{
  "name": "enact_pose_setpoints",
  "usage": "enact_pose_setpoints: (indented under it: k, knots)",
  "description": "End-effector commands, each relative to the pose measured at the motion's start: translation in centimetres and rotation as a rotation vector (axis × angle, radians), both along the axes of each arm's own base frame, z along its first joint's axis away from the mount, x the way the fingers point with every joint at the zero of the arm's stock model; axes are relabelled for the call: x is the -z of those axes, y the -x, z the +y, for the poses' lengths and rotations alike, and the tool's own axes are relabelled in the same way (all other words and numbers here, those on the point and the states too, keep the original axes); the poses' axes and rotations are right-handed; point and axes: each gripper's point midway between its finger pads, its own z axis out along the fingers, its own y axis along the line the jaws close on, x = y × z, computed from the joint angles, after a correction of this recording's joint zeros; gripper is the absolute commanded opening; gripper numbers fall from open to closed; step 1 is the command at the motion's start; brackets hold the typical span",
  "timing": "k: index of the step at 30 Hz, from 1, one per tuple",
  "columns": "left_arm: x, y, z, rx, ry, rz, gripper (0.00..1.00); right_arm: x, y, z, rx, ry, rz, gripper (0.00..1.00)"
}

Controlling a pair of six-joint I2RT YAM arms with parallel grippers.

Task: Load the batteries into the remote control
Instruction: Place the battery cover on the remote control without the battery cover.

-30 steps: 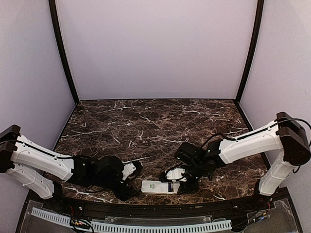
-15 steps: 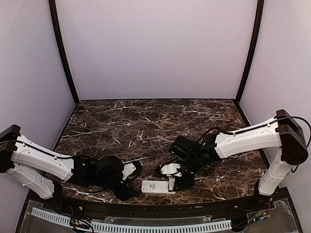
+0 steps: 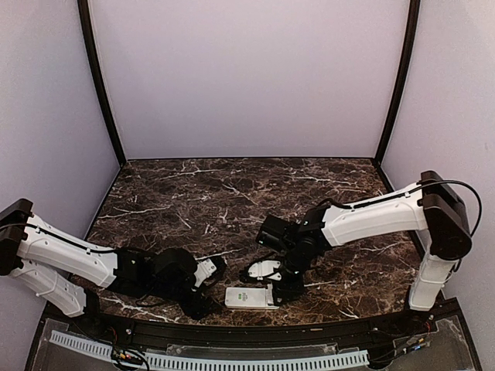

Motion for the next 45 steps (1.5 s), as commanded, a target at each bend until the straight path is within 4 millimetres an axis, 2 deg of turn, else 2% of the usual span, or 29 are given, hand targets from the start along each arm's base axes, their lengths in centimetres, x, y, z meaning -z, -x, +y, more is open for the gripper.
enact_pose_setpoints:
  k: [1, 9, 16, 25, 39, 45]
  knots:
    - [0.1, 0.2, 0.3, 0.009, 0.000, -0.005, 0.75, -0.1, 0.5, -0.1, 0.009, 0.035, 0.037, 0.55]
    - [-0.5, -0.1, 0.6, -0.021, 0.014, -0.022, 0.75, -0.3, 0.8, 0.4, 0.025, 0.053, 0.040, 0.57]
    - [-1.2, -0.2, 0.8, -0.027, 0.047, -0.038, 0.75, 0.3, 1.0, 0.4, 0.019, 0.087, 0.036, 0.57]
    - [-1.3, -0.1, 0.8, -0.023, 0.053, -0.040, 0.75, 0.7, 1.0, -0.3, 0.028, 0.124, 0.022, 0.58]
    - [-1.2, -0.1, 0.8, -0.021, 0.052, -0.040, 0.75, 1.2, 0.9, 0.4, 0.026, 0.133, -0.001, 0.59]
    - [-1.2, -0.2, 0.8, -0.023, 0.053, -0.041, 0.75, 0.6, 0.8, 1.0, 0.031, 0.111, -0.003, 0.59]
